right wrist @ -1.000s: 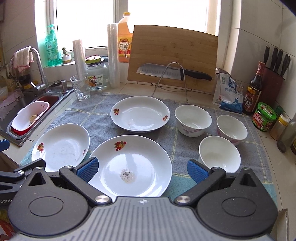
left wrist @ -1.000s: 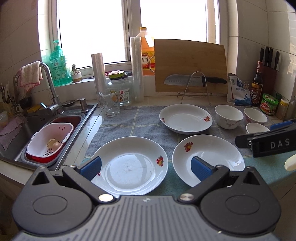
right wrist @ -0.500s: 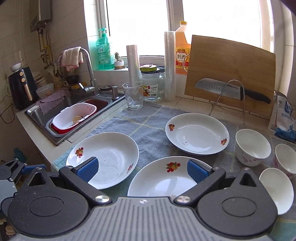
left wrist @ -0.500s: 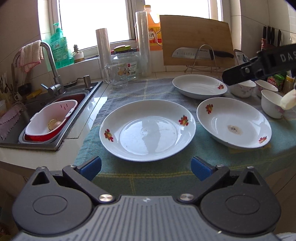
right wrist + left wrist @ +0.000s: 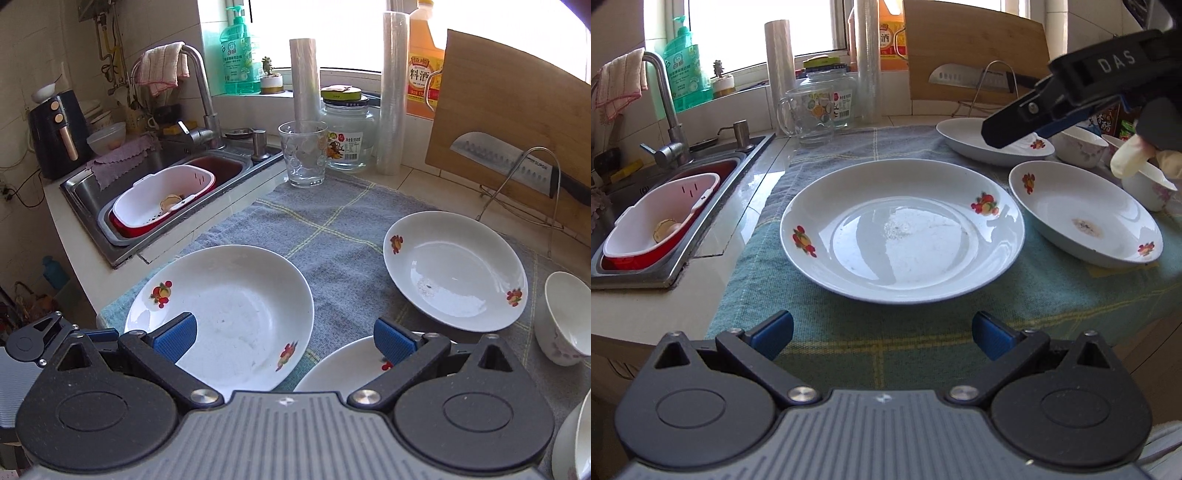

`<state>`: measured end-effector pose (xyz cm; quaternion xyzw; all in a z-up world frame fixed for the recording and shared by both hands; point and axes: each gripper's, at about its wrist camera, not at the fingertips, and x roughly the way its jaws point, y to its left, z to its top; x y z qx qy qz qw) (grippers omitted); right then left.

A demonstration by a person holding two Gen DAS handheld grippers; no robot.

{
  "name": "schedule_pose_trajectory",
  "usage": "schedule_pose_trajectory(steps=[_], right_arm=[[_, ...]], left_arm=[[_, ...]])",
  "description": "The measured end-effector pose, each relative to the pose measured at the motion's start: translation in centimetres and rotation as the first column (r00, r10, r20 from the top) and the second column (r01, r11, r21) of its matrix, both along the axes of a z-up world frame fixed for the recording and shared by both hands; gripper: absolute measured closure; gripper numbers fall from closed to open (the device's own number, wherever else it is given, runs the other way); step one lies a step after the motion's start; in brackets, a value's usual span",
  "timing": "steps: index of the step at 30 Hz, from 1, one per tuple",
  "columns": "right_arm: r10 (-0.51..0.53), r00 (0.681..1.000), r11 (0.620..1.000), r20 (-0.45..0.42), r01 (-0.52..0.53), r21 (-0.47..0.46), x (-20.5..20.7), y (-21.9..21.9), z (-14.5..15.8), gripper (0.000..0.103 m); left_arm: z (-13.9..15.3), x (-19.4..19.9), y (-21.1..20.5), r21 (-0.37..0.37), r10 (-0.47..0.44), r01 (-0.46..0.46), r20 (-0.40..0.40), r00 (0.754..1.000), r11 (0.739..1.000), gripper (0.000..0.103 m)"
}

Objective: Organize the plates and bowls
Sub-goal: 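Reach the right tool to the rim of the stained plate and grasp it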

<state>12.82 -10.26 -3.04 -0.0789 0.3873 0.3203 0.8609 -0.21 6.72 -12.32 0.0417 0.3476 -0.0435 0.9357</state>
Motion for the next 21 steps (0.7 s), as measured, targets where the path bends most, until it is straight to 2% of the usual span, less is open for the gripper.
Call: schedule_pose_trajectory(steps=[11,21], right_arm=[[0.047,0.993,0.996,-0.111,-0.054,-0.067,4.8,3.4,-3.3,0.000],[0.078,0.958,0.993,-0.276,-0.100,-0.067,8.0,5.0,-6.1,0.000]], left_arm=[[-0.5,2.3,1.1,-0.031,-0.089,0.088,-0.006,0.996,0.996,0.000],[-0.4,2.9,1.5,-0.028,-0.149,0.149,-0.019,0.989,0.988,0.000]])
